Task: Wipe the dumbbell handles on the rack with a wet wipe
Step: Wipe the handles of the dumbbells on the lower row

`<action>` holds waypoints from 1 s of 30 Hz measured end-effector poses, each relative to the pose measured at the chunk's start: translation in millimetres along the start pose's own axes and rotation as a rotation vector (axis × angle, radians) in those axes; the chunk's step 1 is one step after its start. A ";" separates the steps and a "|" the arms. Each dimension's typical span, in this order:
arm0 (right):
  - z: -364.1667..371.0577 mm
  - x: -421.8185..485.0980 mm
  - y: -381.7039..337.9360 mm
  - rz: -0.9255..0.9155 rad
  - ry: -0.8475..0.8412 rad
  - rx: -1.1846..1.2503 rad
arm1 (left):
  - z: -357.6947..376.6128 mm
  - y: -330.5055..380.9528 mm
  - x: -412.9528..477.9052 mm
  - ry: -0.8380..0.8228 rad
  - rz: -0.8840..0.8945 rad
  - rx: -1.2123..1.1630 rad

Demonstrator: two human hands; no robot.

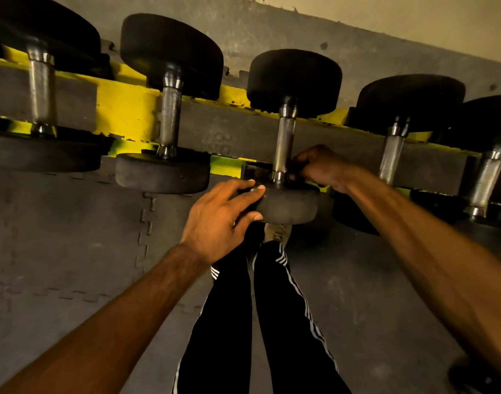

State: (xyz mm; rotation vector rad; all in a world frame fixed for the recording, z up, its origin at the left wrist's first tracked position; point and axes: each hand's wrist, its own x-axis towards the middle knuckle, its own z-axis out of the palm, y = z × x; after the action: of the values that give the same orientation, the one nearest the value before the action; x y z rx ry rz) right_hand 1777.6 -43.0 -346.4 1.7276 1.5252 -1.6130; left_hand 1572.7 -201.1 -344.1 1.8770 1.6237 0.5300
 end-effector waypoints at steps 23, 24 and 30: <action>47.9 23.1 -107.4 -0.369 -0.096 -1.520 | 5.4 10.4 -0.4 0.001 -0.086 -0.014; 46.4 22.3 -108.8 -0.347 -0.164 -1.544 | 5.8 10.4 -0.9 0.006 -0.087 -0.015; 24.9 6.4 -101.9 -0.413 -0.215 -1.363 | 7.9 8.4 -2.3 0.025 -0.070 -0.024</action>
State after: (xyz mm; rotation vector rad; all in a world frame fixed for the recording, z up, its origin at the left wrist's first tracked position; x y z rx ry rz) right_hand 1678.7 -21.9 -318.1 0.4867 2.1136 -0.4500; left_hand 1583.6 -205.4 -344.3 1.7960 1.6848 0.5435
